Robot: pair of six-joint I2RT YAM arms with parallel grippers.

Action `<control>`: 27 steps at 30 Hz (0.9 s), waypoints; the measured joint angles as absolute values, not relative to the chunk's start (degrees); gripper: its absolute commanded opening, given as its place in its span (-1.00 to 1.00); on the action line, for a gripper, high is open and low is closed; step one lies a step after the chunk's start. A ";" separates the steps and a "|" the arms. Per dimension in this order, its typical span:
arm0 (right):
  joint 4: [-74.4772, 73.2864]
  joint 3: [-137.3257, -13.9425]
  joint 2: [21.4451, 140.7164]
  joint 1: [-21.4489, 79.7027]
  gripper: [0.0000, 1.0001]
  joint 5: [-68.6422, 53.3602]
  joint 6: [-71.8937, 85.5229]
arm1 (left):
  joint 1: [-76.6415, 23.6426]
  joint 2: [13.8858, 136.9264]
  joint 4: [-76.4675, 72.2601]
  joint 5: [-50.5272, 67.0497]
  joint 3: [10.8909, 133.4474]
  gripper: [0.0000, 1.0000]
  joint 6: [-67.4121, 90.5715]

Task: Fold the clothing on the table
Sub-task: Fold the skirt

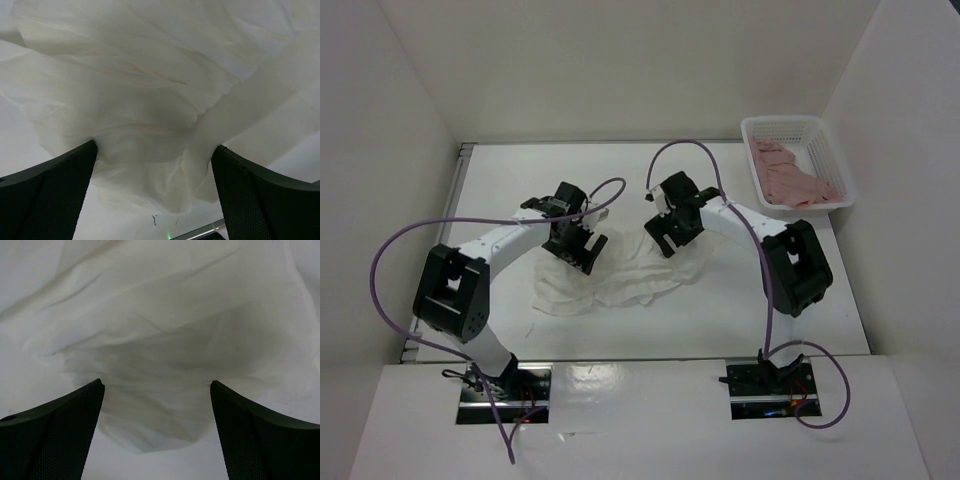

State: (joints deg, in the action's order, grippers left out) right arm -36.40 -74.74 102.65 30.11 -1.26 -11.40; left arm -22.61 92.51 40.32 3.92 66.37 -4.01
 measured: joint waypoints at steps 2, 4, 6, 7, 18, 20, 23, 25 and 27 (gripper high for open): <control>-35.90 -76.16 105.38 30.11 0.81 -1.26 -10.66 | -21.89 94.61 39.77 3.86 66.59 1.00 -3.14; -35.03 -76.60 107.66 30.11 0.83 -1.26 -9.67 | -21.08 96.33 39.33 3.64 66.65 1.00 -2.31; -35.00 -76.60 109.14 30.09 0.86 -1.23 -8.84 | -20.58 97.49 39.07 2.96 66.65 1.00 -1.17; -34.87 -76.60 109.54 30.09 0.86 -1.23 -8.49 | -20.38 98.04 38.83 2.57 66.65 1.00 -0.78; -32.40 -77.21 112.44 29.98 0.91 -0.51 -5.89 | -20.34 105.32 37.50 1.61 69.23 1.00 2.02; -32.14 -78.11 113.16 29.76 0.93 -0.40 -5.56 | -20.25 106.63 37.15 1.78 71.16 1.00 2.00; -31.59 -80.03 114.65 28.97 0.93 -0.45 -5.32 | -19.99 108.99 36.01 1.78 74.24 1.00 1.98; -30.98 -81.67 115.81 28.10 0.93 -0.40 -5.30 | -19.49 110.96 35.77 1.74 76.88 1.00 1.93; -30.15 -83.42 117.10 26.92 0.93 -0.38 -5.08 | -18.92 112.75 35.46 1.74 79.48 1.00 1.91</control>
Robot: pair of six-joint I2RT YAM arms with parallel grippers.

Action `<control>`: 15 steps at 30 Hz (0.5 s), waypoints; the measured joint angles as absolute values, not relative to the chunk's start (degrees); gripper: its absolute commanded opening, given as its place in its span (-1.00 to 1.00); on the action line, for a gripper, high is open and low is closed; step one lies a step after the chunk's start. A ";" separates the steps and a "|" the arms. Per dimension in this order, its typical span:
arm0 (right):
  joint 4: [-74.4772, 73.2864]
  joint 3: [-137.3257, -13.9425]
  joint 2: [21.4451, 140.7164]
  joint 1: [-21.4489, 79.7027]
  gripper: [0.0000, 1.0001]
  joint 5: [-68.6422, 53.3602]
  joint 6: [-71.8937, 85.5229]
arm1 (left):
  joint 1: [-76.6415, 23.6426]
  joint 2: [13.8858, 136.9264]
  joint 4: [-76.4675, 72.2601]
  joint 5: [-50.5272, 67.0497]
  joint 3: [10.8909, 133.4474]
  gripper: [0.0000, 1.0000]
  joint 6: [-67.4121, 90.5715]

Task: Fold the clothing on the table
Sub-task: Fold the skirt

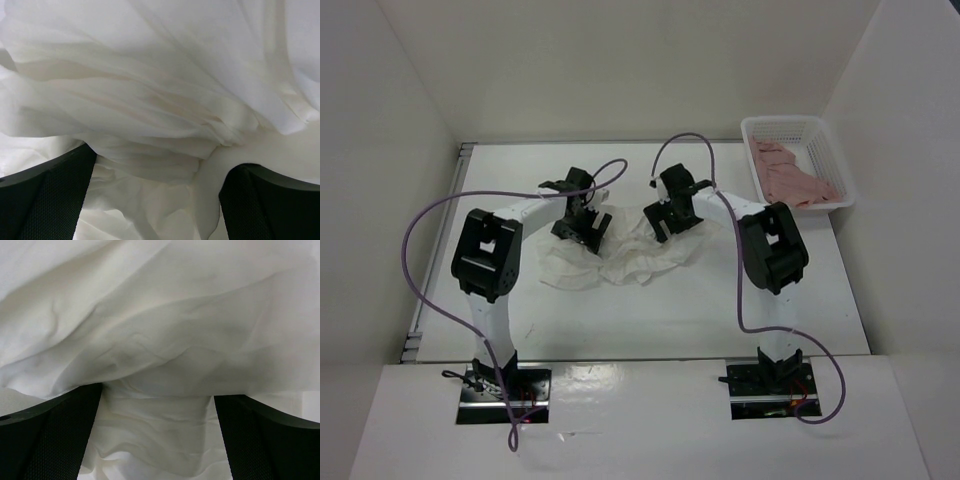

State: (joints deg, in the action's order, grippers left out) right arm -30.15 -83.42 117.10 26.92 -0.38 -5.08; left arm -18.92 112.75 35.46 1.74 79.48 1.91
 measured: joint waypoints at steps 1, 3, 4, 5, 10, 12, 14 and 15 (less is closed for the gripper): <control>-29.98 -84.40 117.78 26.20 0.93 -0.36 -4.93 | -18.55 113.62 35.20 1.76 80.84 1.00 1.91; -29.26 -86.21 119.09 24.73 0.93 -0.19 -4.73 | -17.61 115.13 34.57 1.74 83.00 1.00 1.80; -29.04 -86.94 119.52 24.03 0.93 -0.05 -4.67 | -17.02 115.79 34.41 1.74 84.03 1.00 1.74; -28.86 -87.68 120.01 23.22 0.93 0.12 -4.56 | -16.45 116.27 34.37 1.74 84.95 1.00 1.74; -28.27 -91.70 121.80 19.35 0.93 0.49 -4.29 | -12.93 118.91 34.13 1.76 90.15 1.00 1.65; -28.27 -93.14 122.13 18.33 0.93 0.45 -4.12 | -11.70 119.42 34.28 1.76 91.77 1.00 1.61; -28.27 -94.15 122.19 17.41 0.93 0.43 -4.05 | -10.74 119.63 34.30 1.78 93.25 1.00 1.58; -28.25 -94.56 122.19 17.10 0.93 0.51 -4.03 | -10.41 119.74 34.41 1.76 94.15 1.00 1.56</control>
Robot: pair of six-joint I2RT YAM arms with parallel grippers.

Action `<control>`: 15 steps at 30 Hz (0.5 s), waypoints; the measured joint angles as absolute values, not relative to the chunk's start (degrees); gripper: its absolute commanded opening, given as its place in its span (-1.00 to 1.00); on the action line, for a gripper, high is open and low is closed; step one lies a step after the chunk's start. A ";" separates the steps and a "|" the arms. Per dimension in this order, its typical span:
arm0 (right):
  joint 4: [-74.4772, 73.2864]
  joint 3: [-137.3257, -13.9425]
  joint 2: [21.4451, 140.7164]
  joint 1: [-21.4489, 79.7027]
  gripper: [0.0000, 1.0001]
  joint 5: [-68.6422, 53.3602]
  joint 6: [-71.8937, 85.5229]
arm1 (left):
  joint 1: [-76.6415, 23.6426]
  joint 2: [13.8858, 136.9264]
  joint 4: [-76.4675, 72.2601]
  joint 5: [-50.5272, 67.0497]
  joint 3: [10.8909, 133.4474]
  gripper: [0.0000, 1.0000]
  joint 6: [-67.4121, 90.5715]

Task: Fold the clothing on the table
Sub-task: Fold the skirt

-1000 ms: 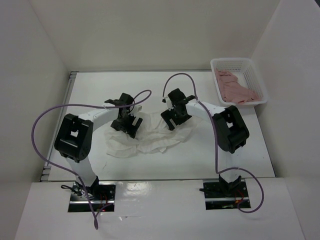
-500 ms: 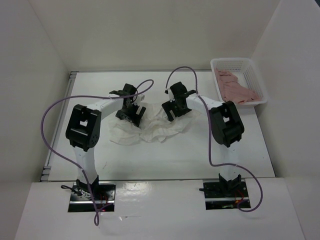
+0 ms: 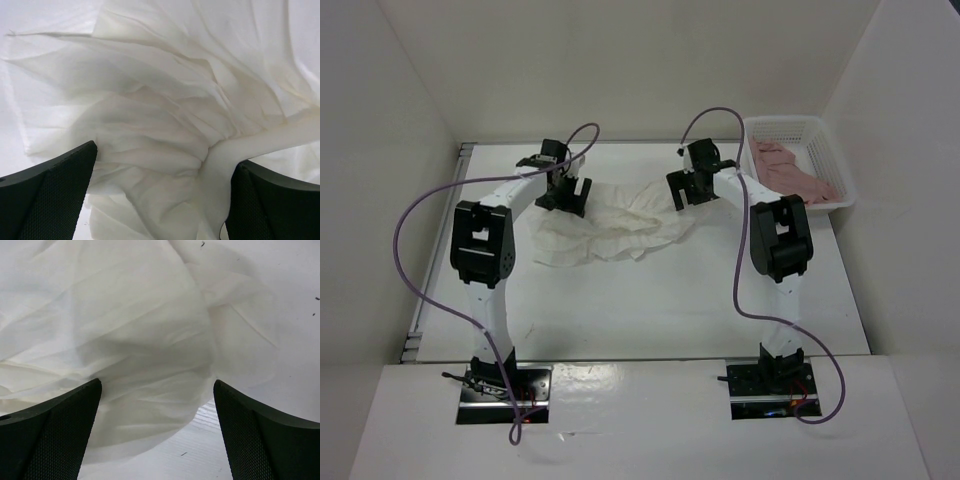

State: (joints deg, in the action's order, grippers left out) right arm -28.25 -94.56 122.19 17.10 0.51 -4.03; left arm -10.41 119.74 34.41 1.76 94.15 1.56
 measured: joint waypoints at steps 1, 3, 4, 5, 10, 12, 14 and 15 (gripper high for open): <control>-28.25 -94.87 122.19 16.95 0.93 0.49 -4.01 | -10.00 119.85 34.50 1.80 94.96 1.00 1.56; -28.32 -95.26 122.19 16.93 0.93 0.47 -4.01 | -9.43 119.92 34.85 1.87 96.49 1.00 1.54; -28.29 -95.31 122.19 16.95 0.93 0.38 -3.99 | -9.30 119.92 35.31 2.04 97.19 1.00 1.54; -28.32 -95.35 122.17 16.99 0.93 0.30 -3.99 | -9.23 119.92 35.90 2.37 98.10 1.00 1.54; -28.86 -95.35 120.97 16.99 0.93 -1.02 -3.88 | -9.23 119.66 36.93 4.45 100.14 1.00 1.52; -29.10 -95.35 119.39 16.99 0.95 -1.93 -3.88 | -9.23 119.11 38.20 5.34 100.14 1.00 1.54; -29.63 -95.18 116.90 16.99 0.95 -2.98 -3.88 | -9.23 118.02 39.68 6.52 100.07 1.00 1.48; -29.93 -95.13 115.13 16.99 0.95 -3.60 -3.88 | -9.23 117.16 40.32 7.07 99.98 1.00 1.45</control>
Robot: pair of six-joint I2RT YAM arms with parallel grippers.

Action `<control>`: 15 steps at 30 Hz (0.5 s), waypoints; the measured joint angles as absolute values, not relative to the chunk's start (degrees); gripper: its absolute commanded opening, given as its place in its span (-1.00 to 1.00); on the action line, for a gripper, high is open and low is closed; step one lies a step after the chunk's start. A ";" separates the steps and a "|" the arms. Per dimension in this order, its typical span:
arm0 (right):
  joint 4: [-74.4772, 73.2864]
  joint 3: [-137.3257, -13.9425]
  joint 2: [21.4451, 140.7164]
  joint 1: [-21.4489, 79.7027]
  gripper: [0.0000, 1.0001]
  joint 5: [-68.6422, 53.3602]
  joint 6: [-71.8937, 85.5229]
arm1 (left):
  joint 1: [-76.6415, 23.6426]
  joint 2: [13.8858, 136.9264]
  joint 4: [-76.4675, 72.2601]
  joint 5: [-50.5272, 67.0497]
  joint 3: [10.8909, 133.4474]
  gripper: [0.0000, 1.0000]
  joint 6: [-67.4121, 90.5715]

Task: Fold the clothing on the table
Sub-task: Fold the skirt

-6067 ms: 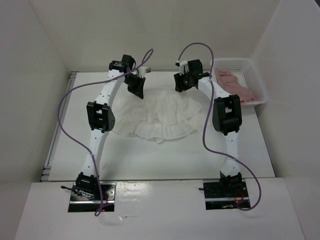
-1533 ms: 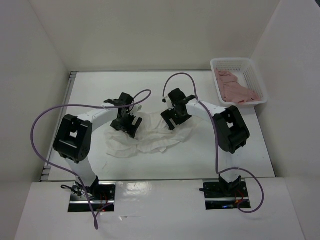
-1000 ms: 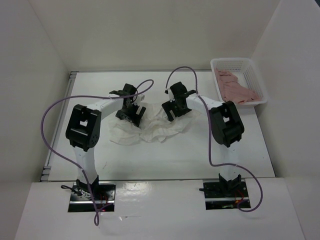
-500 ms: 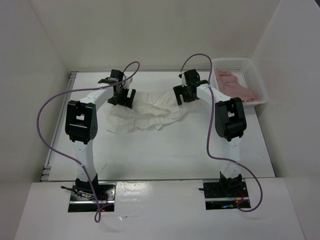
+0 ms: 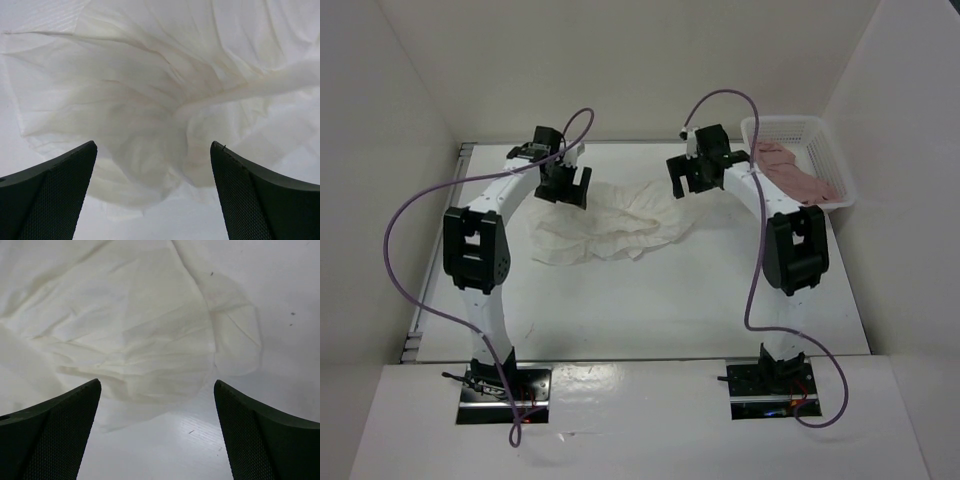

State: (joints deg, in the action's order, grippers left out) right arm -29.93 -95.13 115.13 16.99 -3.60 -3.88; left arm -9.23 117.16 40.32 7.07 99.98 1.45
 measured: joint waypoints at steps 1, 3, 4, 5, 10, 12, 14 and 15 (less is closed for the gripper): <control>-30.06 -95.02 113.58 16.99 0.95 -4.03 -3.88 | -9.23 116.18 40.95 7.64 99.92 1.00 1.39; -30.04 -94.15 109.58 16.99 0.95 -5.23 -3.88 | -9.23 112.99 41.87 8.73 98.87 1.00 0.62; -30.00 -93.25 107.15 16.99 0.95 -5.82 -3.88 | -9.23 110.98 42.15 9.23 97.91 1.00 0.25; -30.04 -92.31 104.75 16.99 0.95 -6.37 -3.90 | -9.23 108.71 42.44 9.58 96.73 1.00 0.01; -30.13 -87.59 95.88 16.99 0.95 -8.64 -4.67 | -9.26 98.85 41.82 9.26 90.13 1.00 -0.47; -30.26 -86.13 94.45 16.99 0.95 -9.15 -5.10 | -9.26 97.97 41.10 8.19 88.79 1.00 -0.95; -30.30 -84.23 94.02 16.82 0.95 -9.52 -5.43 | -9.28 98.78 40.12 7.07 87.92 1.00 -1.08; -30.33 -83.29 94.02 16.71 0.95 -9.87 -5.50 | -9.28 99.59 39.79 6.59 87.74 1.00 -1.04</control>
